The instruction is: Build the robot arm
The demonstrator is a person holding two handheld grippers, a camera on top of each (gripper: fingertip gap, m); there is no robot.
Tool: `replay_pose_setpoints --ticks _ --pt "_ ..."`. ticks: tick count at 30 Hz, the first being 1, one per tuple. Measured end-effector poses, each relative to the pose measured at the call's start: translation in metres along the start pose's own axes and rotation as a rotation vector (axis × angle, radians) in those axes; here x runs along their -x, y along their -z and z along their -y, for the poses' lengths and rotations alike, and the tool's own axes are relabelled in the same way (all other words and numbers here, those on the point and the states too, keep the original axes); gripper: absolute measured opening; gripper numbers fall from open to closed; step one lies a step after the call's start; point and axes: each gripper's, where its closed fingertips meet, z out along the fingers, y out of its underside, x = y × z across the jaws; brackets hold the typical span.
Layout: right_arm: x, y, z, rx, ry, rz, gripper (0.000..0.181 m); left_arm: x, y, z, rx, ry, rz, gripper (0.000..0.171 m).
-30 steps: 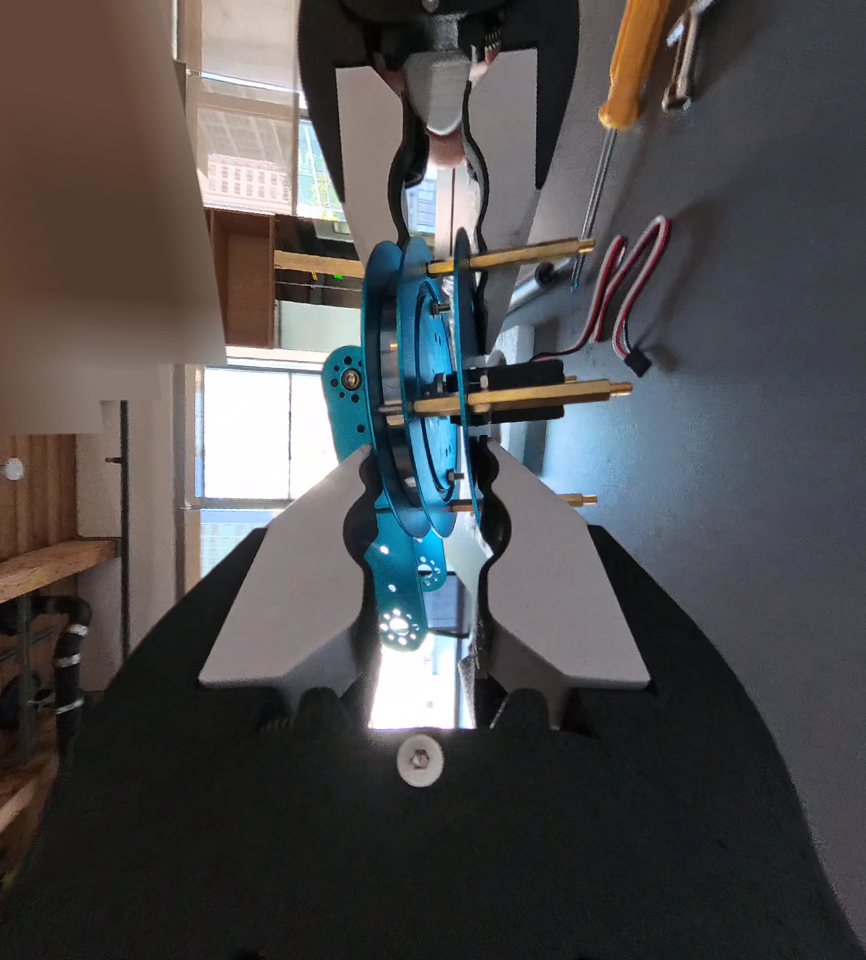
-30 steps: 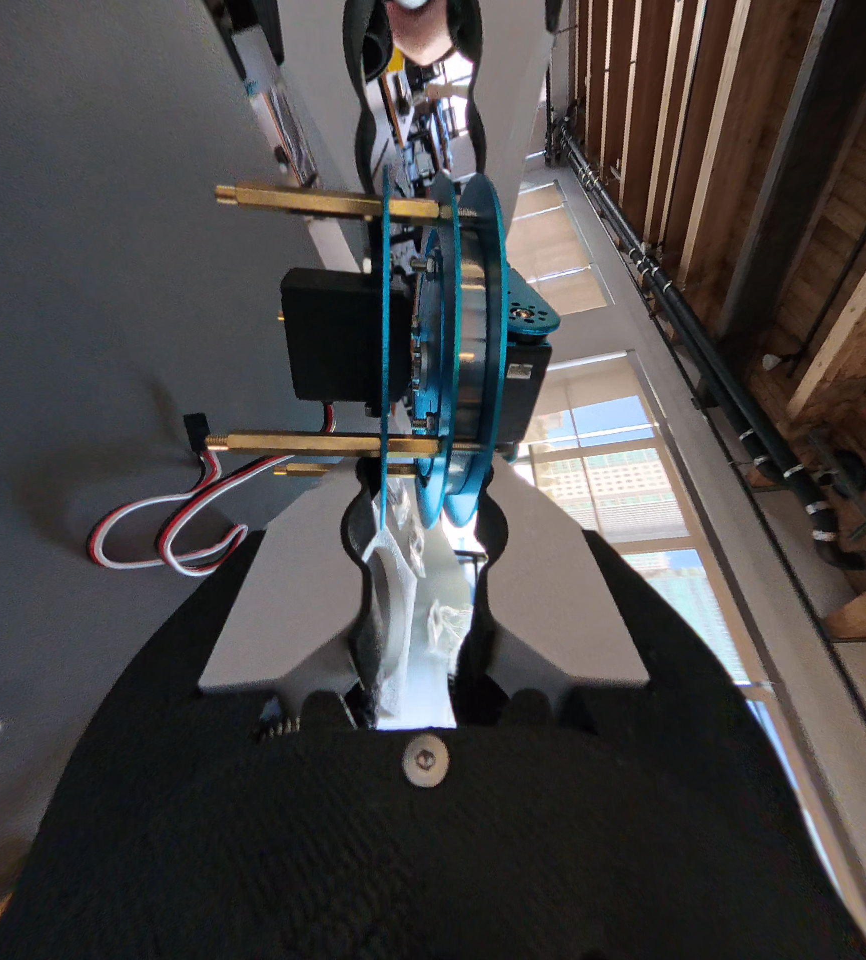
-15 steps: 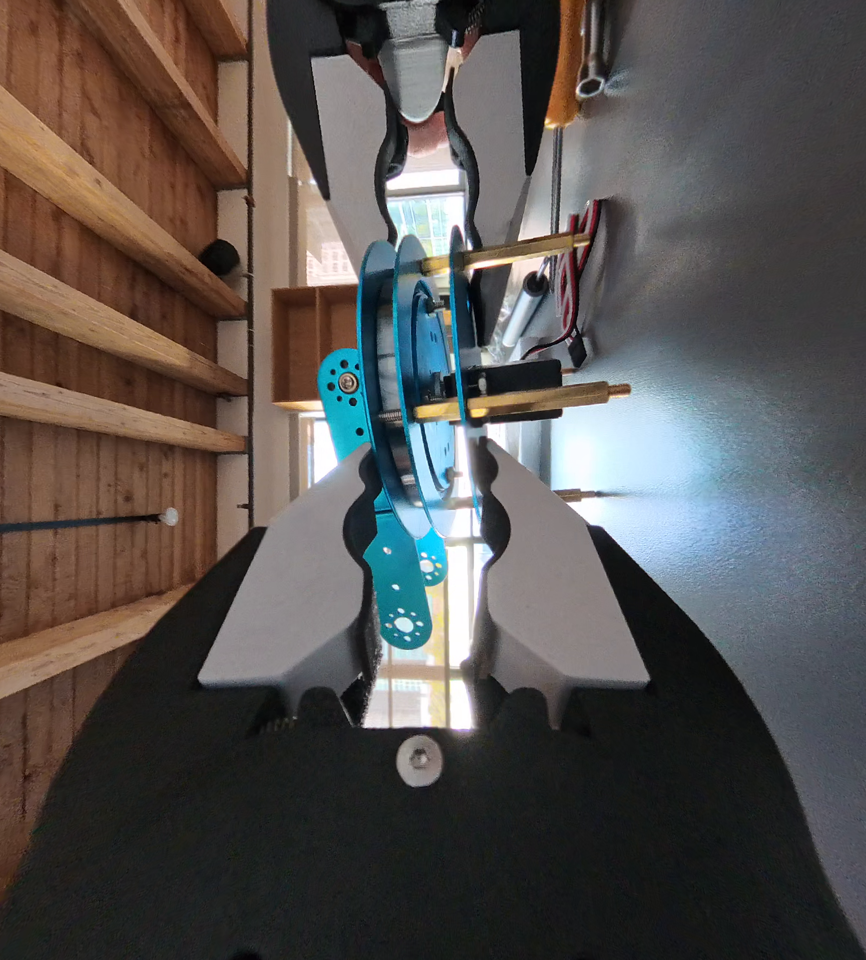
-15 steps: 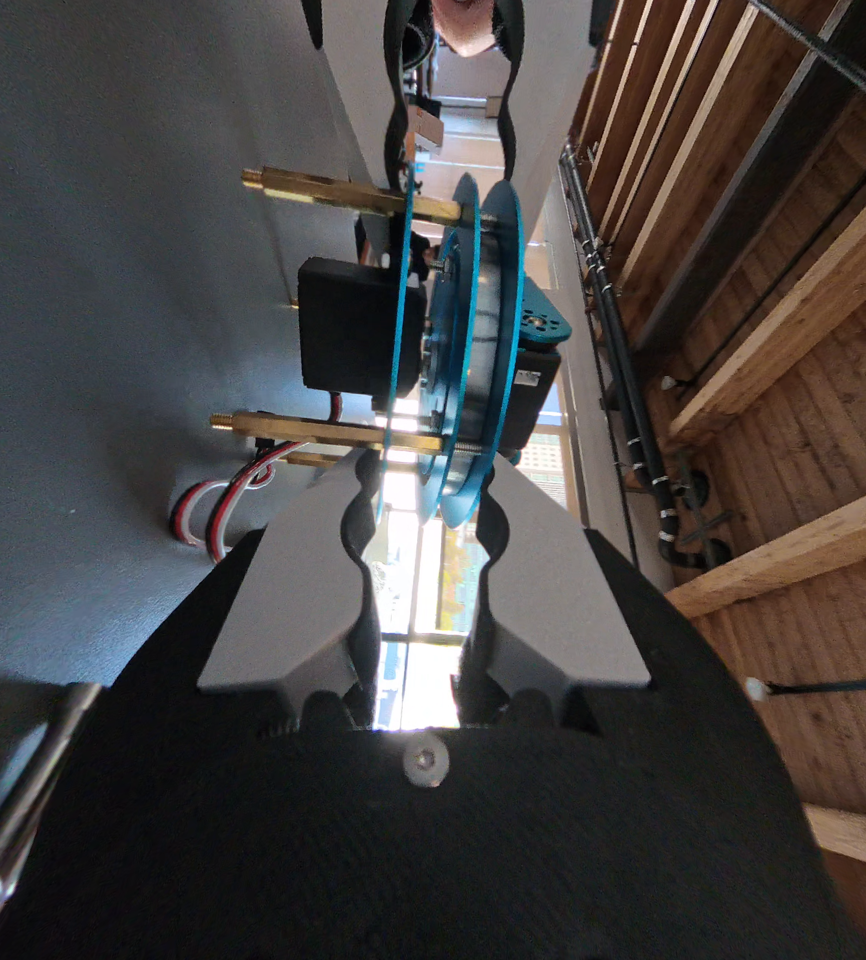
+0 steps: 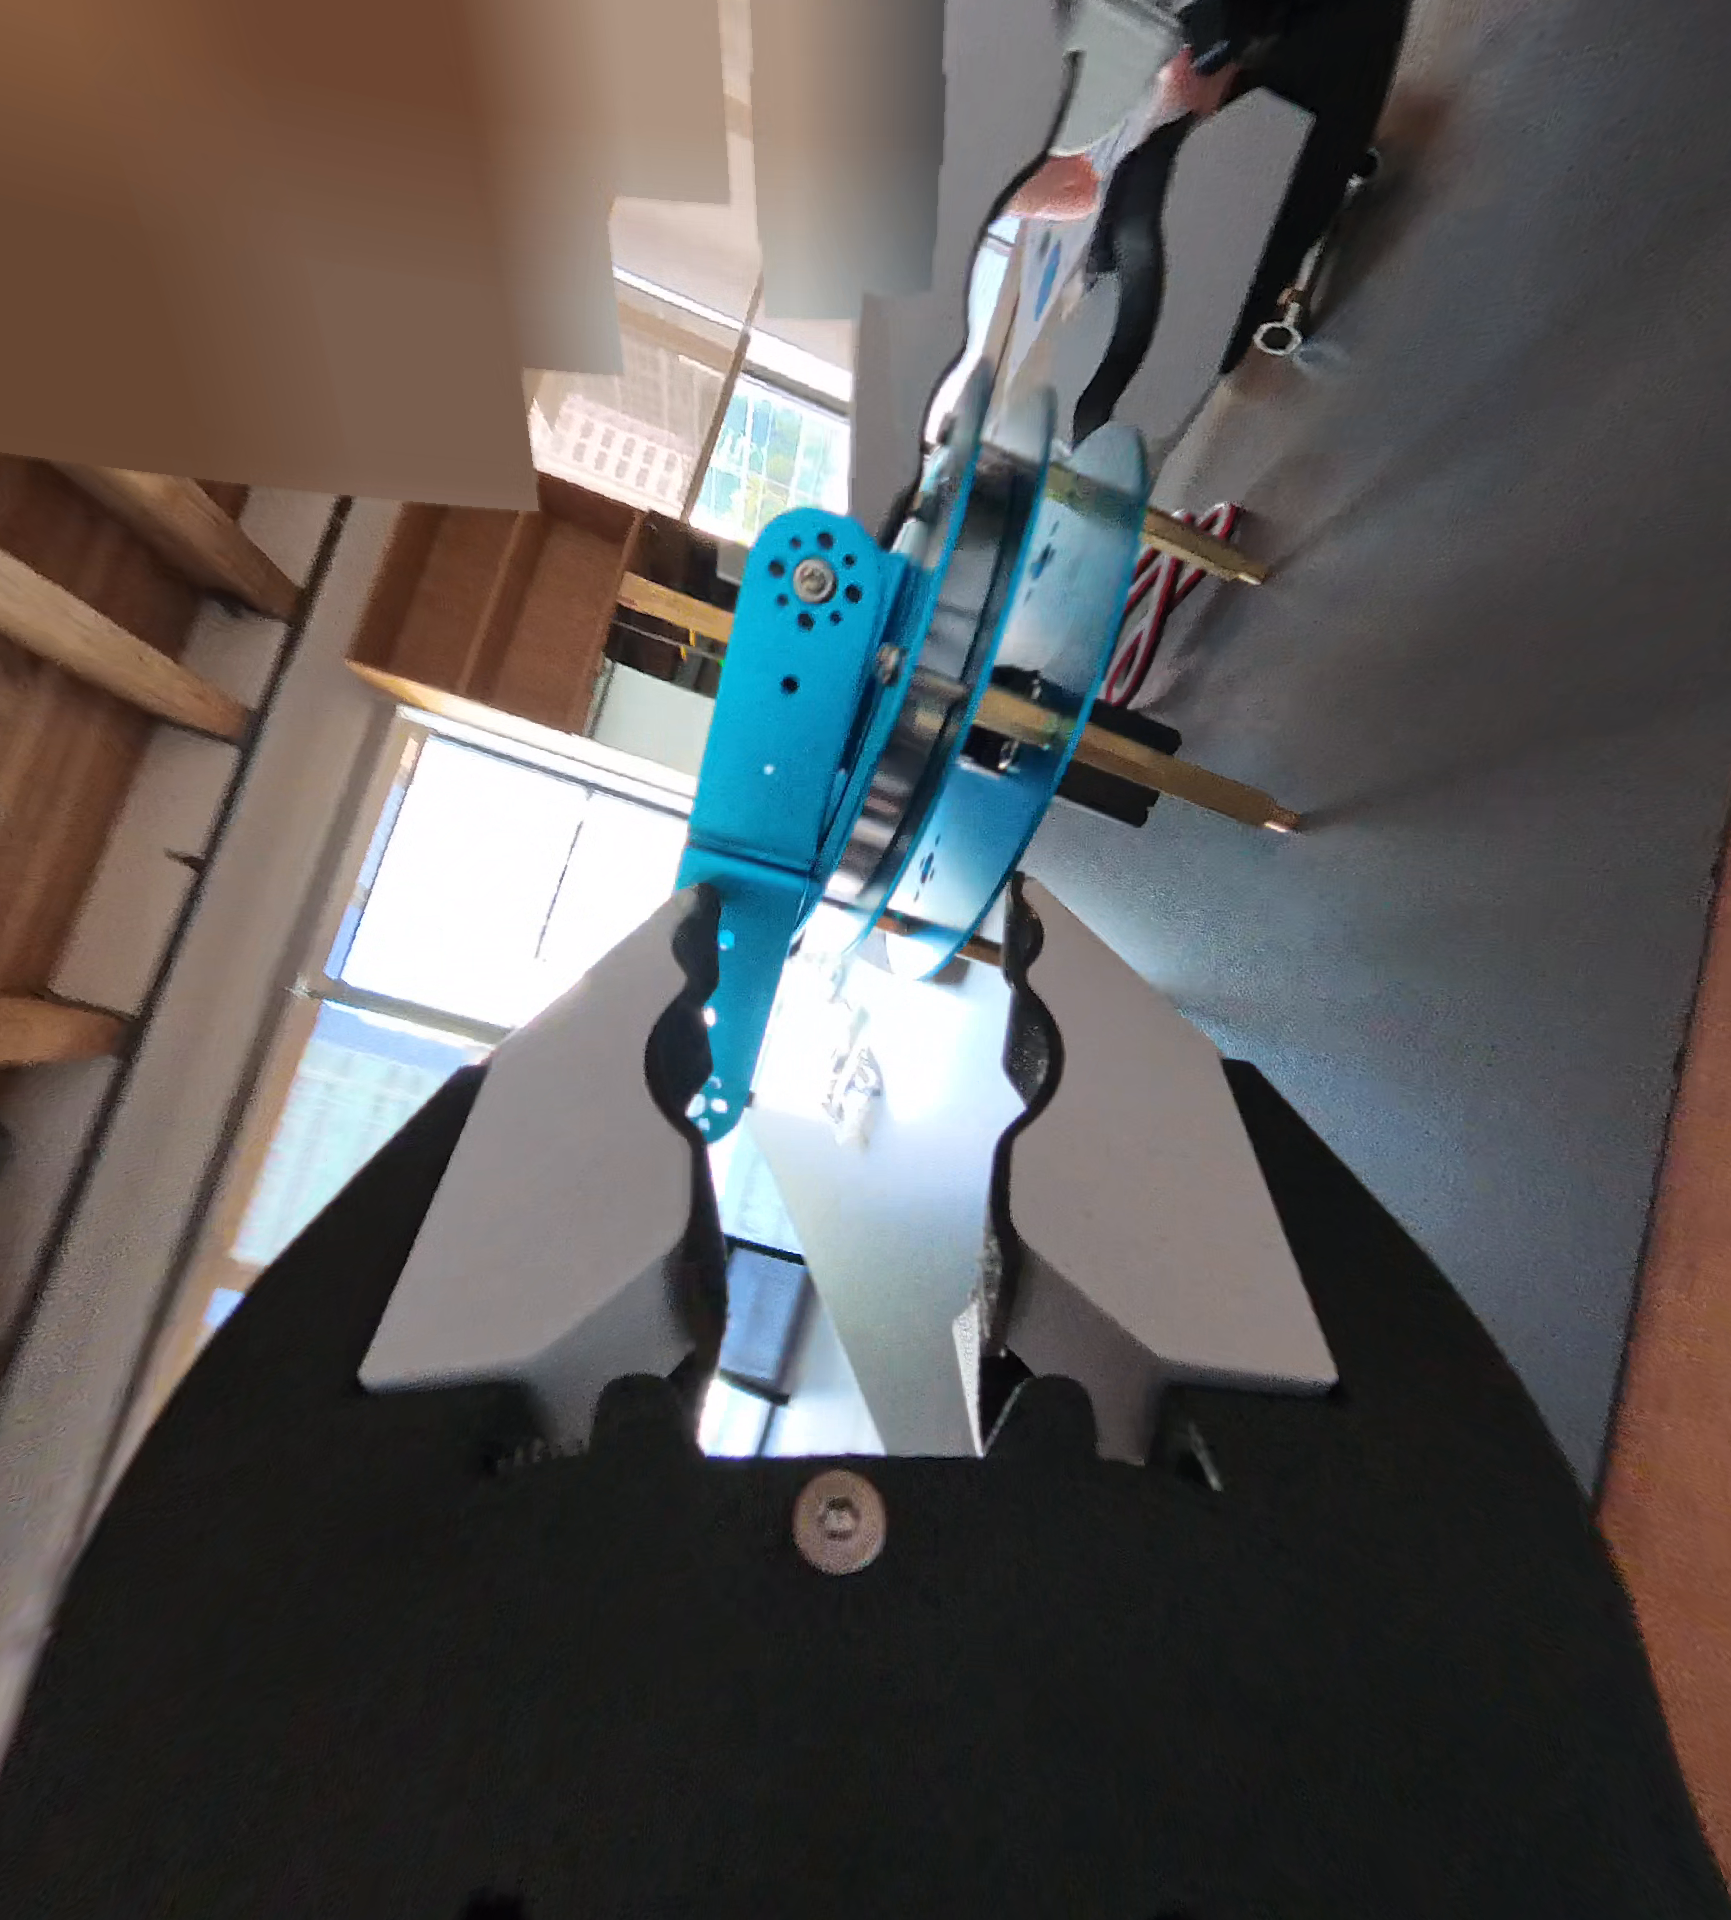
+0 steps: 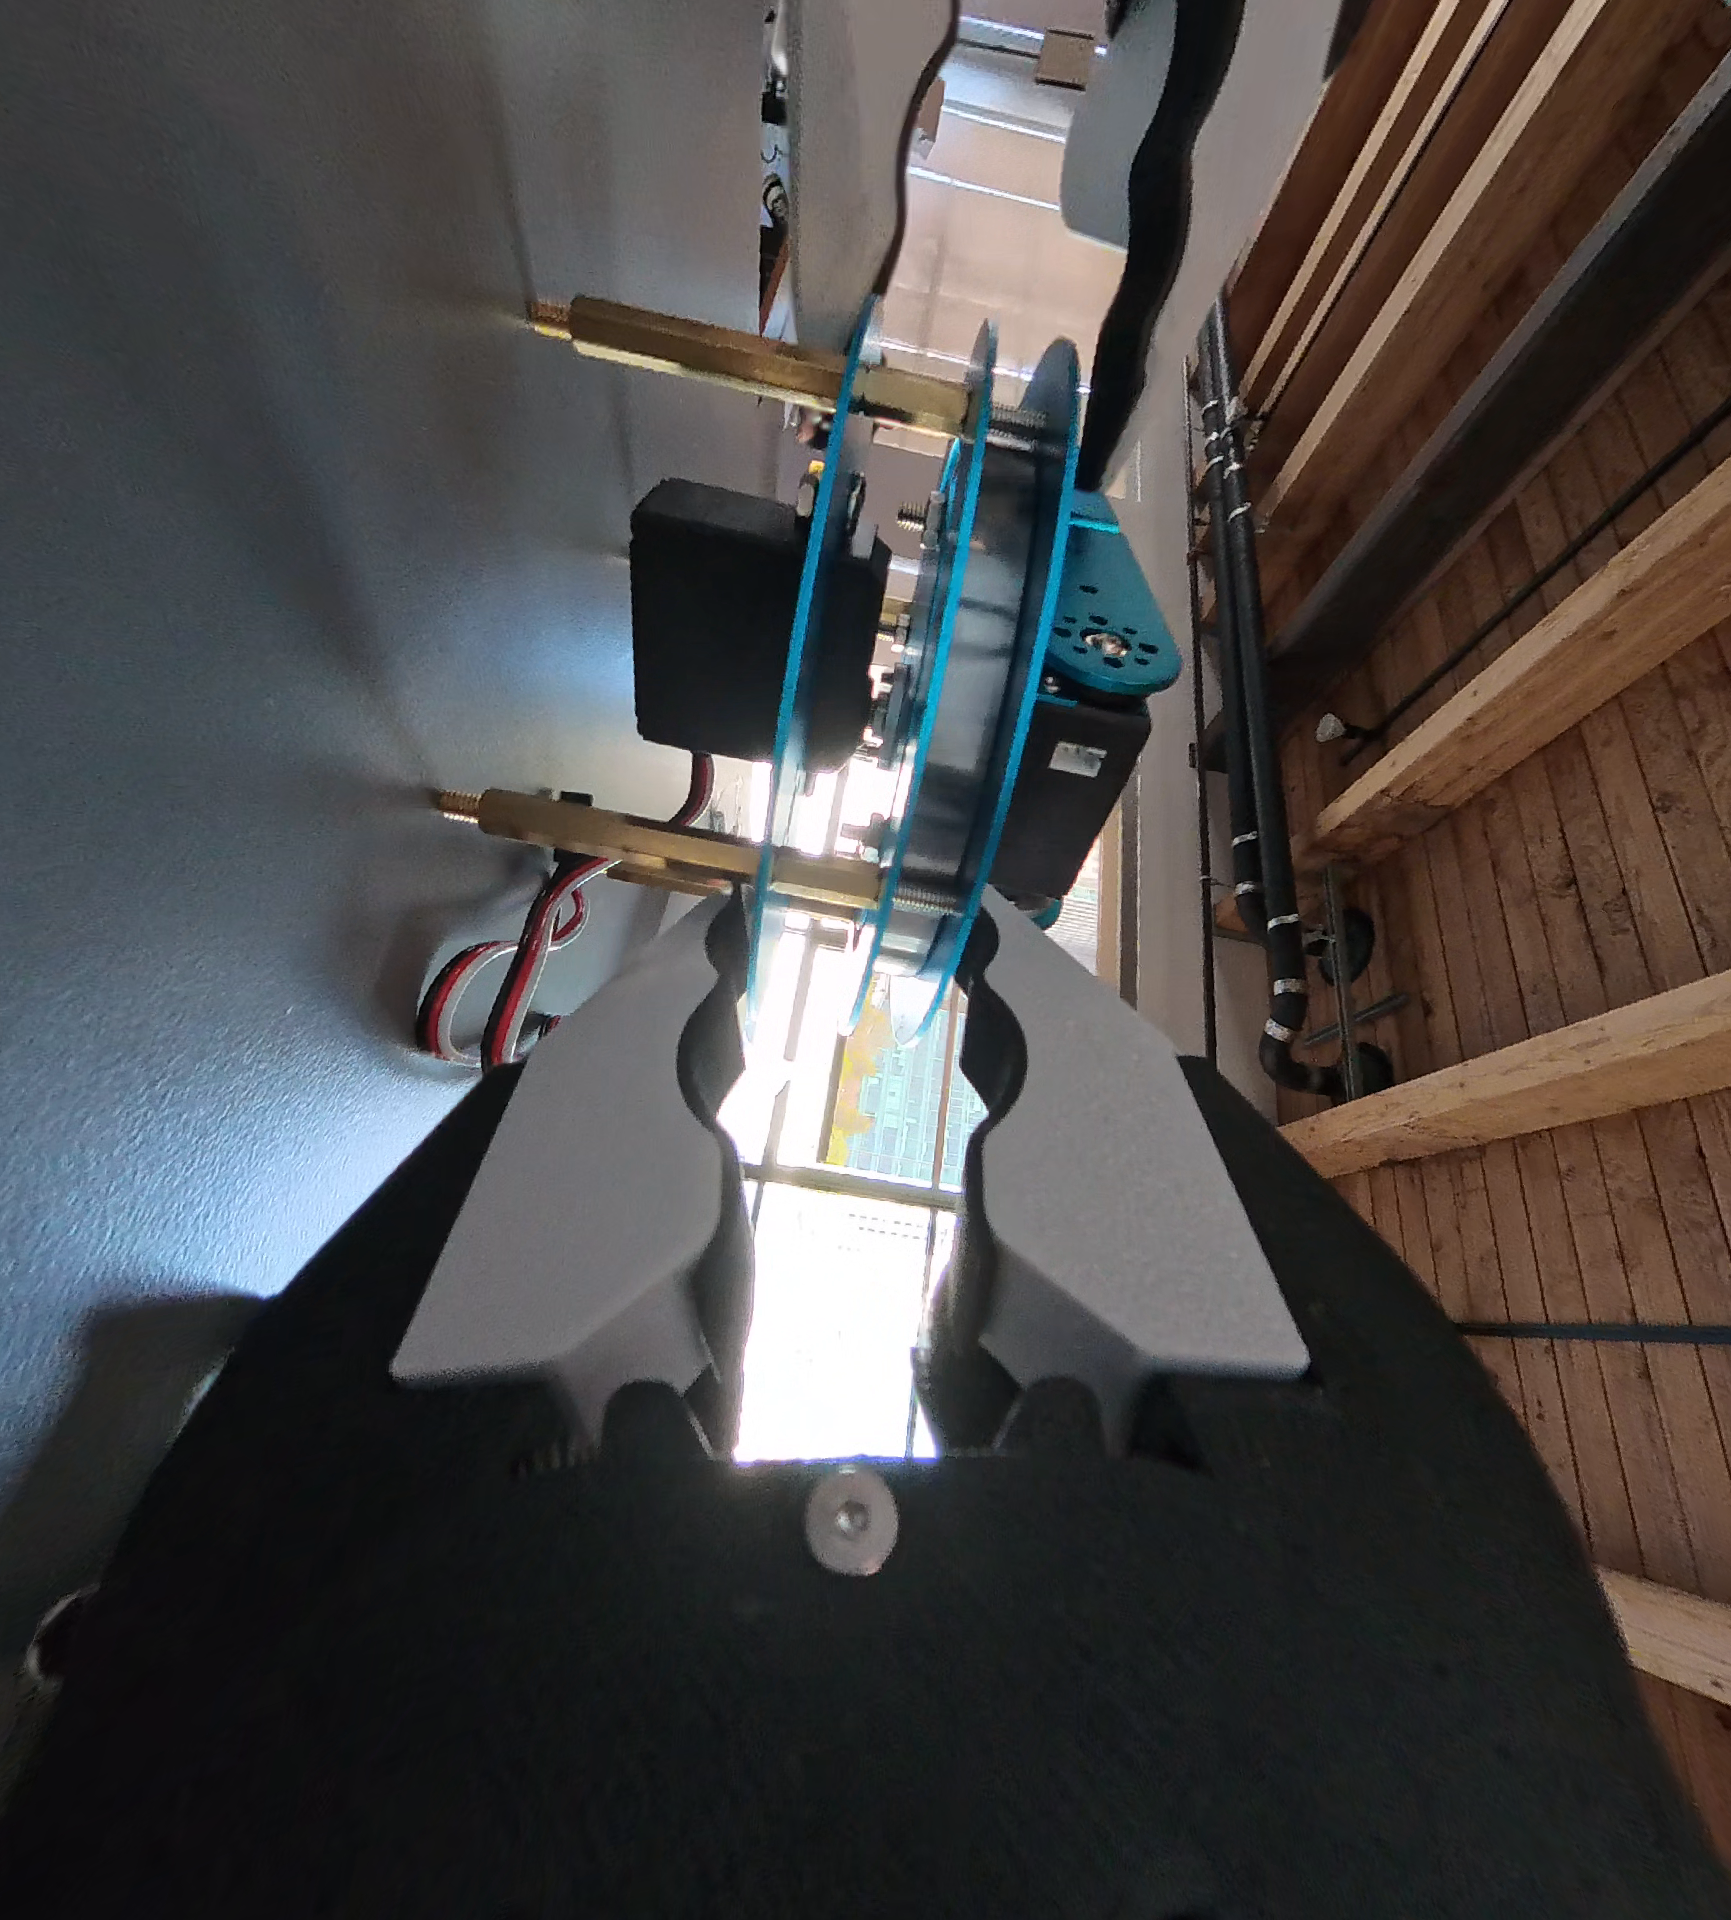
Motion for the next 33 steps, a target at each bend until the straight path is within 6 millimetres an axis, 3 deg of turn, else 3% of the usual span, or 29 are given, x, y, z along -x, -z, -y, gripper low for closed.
replay_pose_setpoints --ticks 4,10,14,17,20,24,28,33 --pt "0.002 0.006 -0.003 0.011 -0.046 0.055 0.036 0.009 0.009 -0.012 0.040 0.284 -0.020 0.062" --pt "-0.006 0.029 -0.016 0.055 -0.202 0.065 0.038 0.044 0.029 -0.023 0.010 0.729 0.048 0.046" --pt "-0.026 0.044 -0.019 0.030 -0.471 0.056 0.035 0.058 0.033 -0.033 -0.021 1.003 0.066 0.047" --pt "-0.038 0.046 -0.019 0.012 -0.861 0.106 0.038 0.067 0.034 -0.040 -0.032 1.142 0.056 0.053" --pt "-0.048 0.043 -0.009 -0.056 -1.282 0.155 0.056 0.059 0.030 -0.033 -0.075 1.194 -0.120 0.050" --pt "-0.056 0.032 -0.001 -0.114 -1.643 0.183 0.077 0.047 0.018 -0.053 -0.026 1.182 -0.243 0.050" --pt "-0.052 0.018 0.000 -0.096 -1.759 0.210 0.078 0.047 0.008 -0.045 -0.187 1.215 -0.387 0.038" --pt "-0.040 -0.003 0.003 0.022 -1.753 0.241 0.078 0.047 0.008 -0.044 -0.363 1.249 -0.613 0.019"
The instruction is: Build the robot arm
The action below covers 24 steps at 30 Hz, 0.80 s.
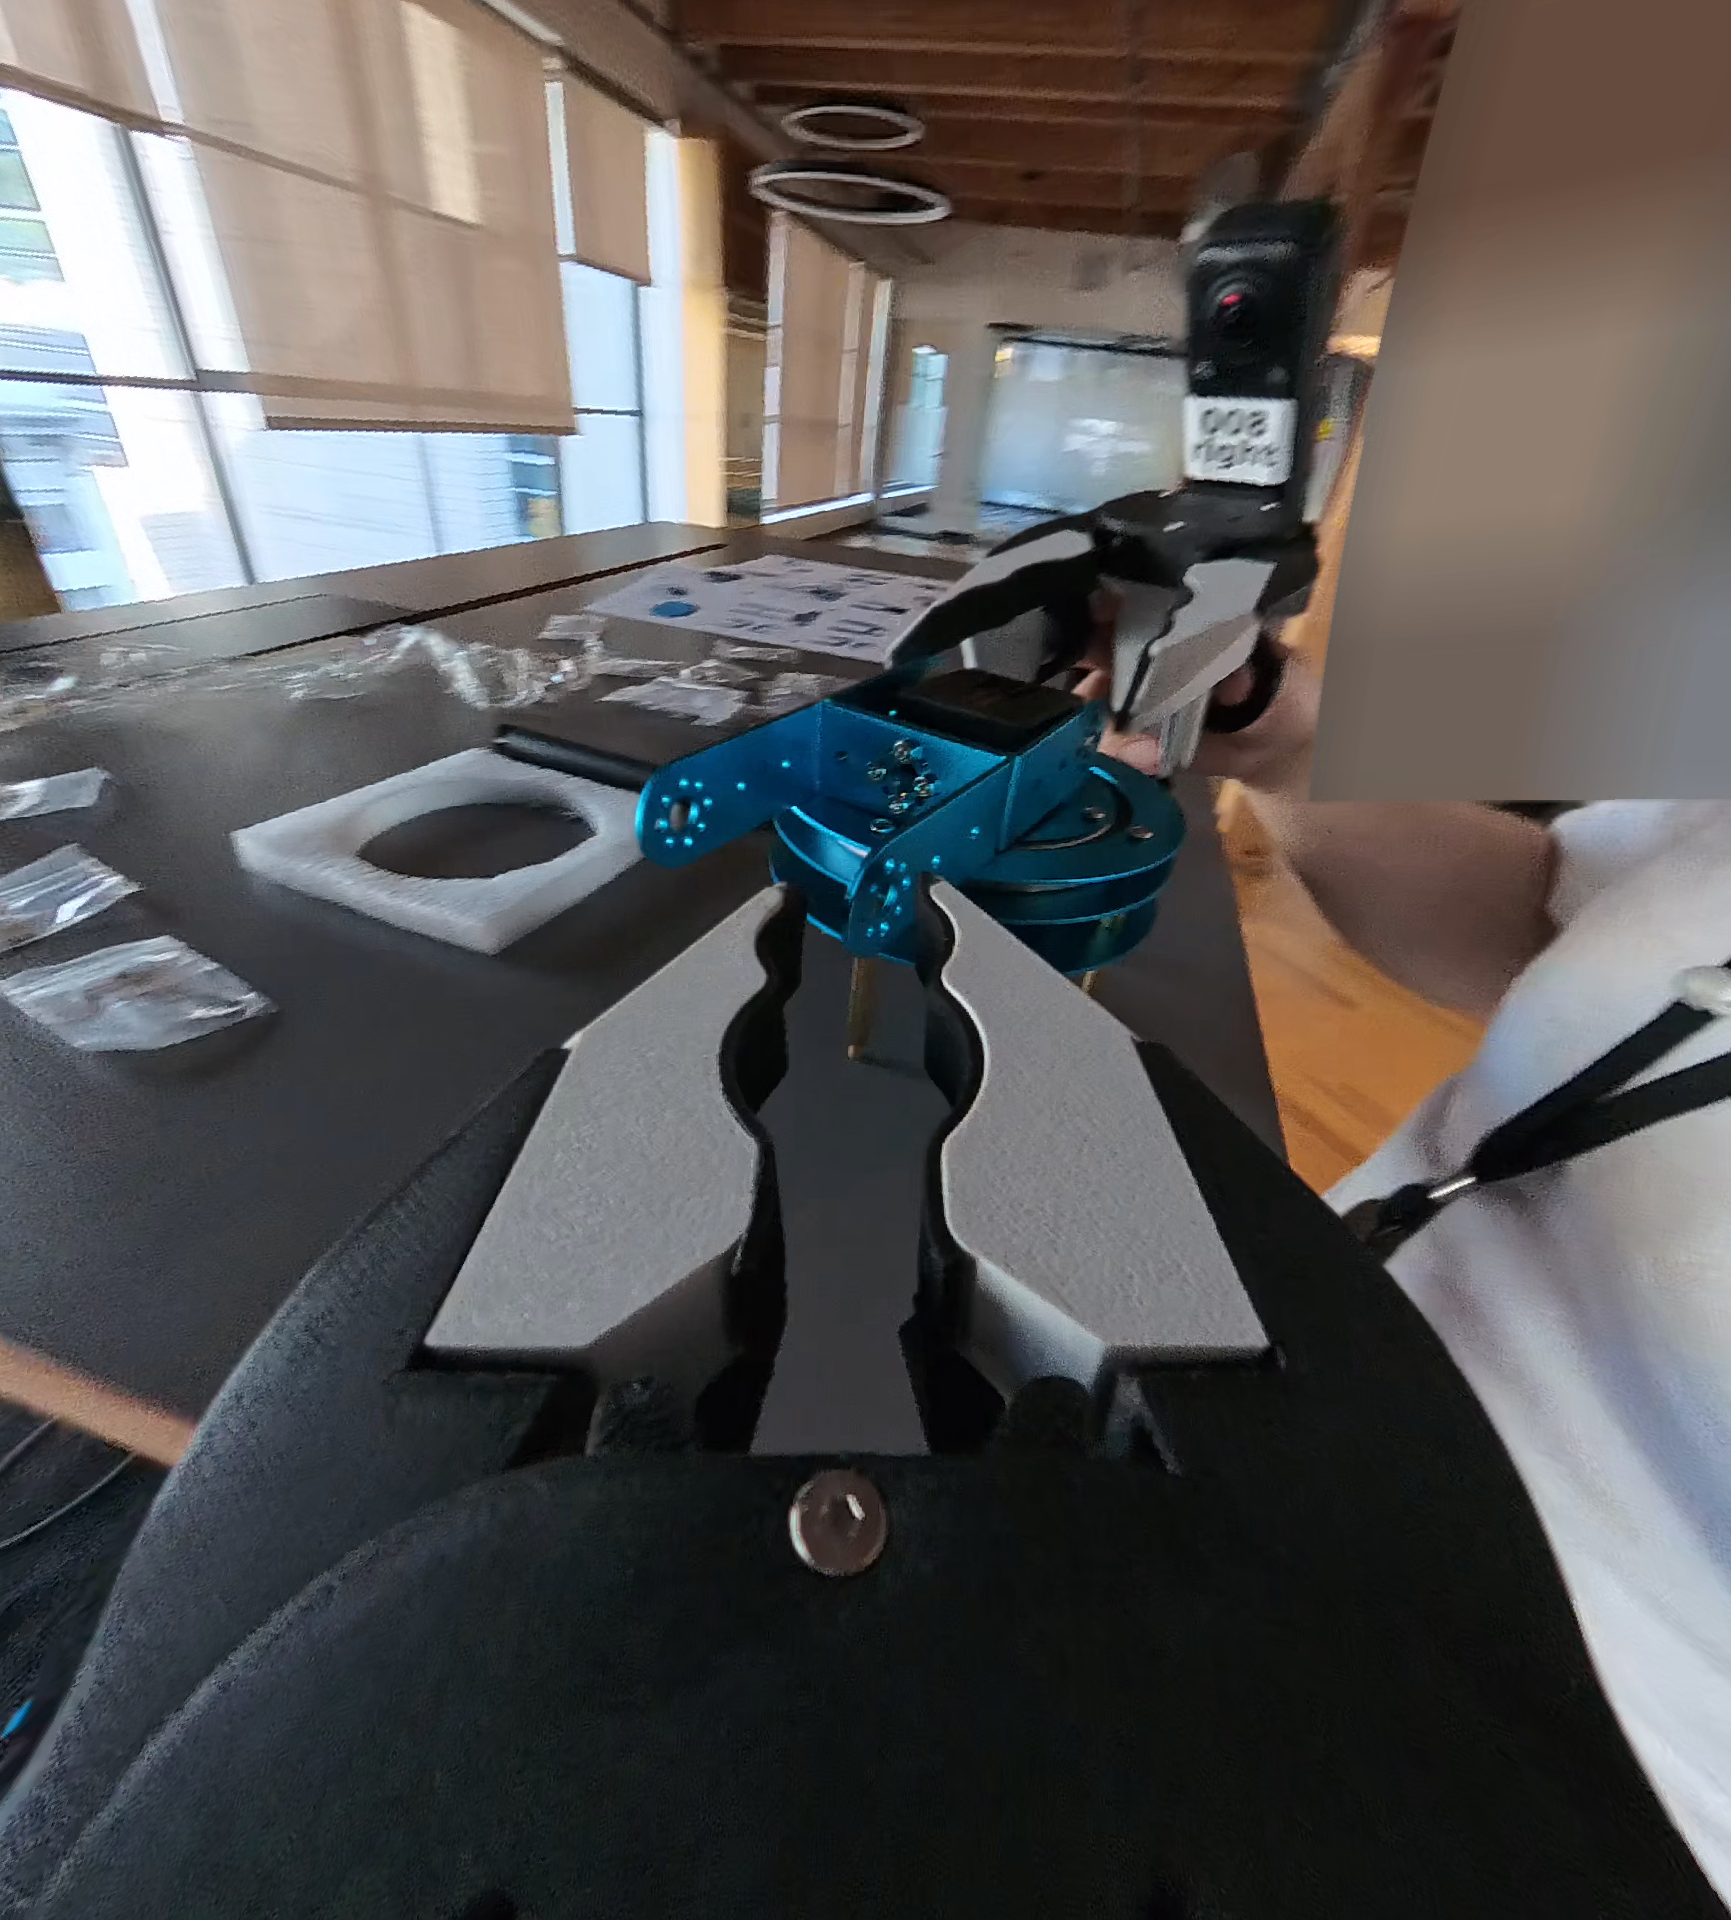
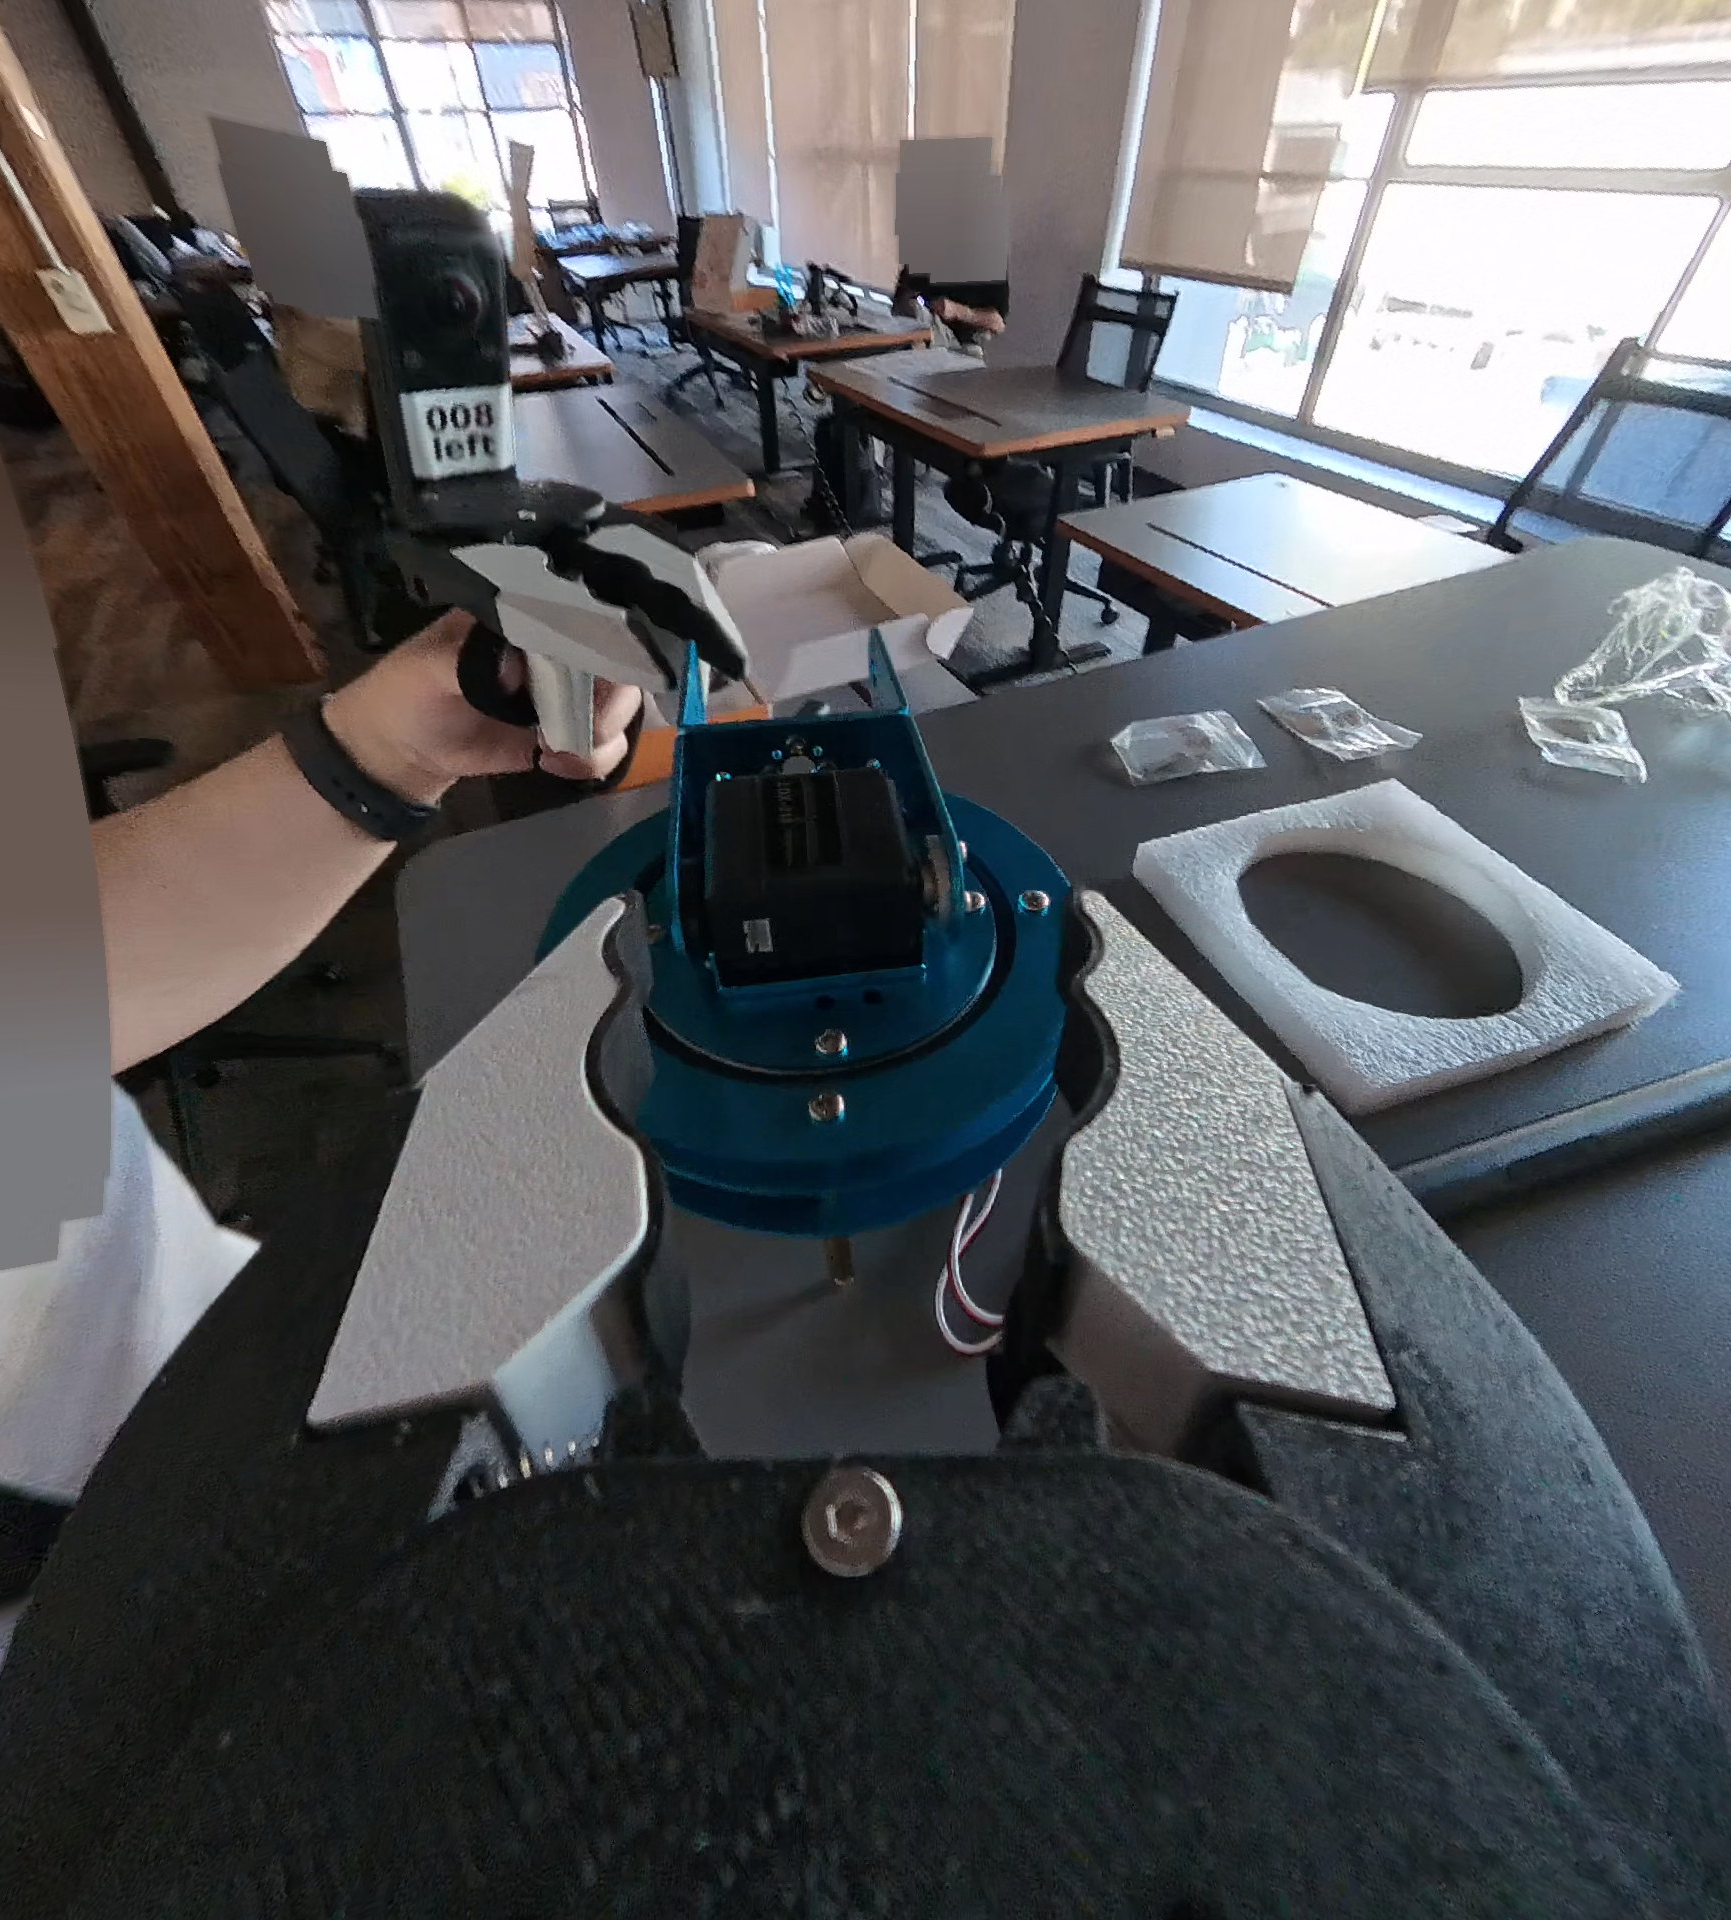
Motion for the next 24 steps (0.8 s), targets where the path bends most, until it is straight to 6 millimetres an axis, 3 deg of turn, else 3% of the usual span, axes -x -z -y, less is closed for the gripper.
replay_pose_setpoints --ticks 4,9,14,17,24 --pt "0.003 -0.014 -0.005 0.023 0.038 -0.073 0.078 -0.007 0.005 0.001 -0.002 0.045 -0.185 0.014" --pt "0.009 -0.019 -0.006 0.054 0.013 -0.100 0.074 -0.009 0.000 -0.003 0.045 0.031 -0.281 0.019" --pt "0.007 -0.015 -0.008 0.060 -0.011 -0.107 0.070 -0.009 -0.010 -0.005 0.028 0.054 -0.333 0.006" --pt "0.002 -0.007 -0.007 0.050 -0.043 -0.105 0.065 -0.005 -0.010 -0.005 0.026 0.069 -0.326 0.014" --pt "0.006 0.007 -0.008 0.049 -0.011 -0.069 0.056 -0.010 -0.009 0.003 0.032 0.063 -0.310 0.005"
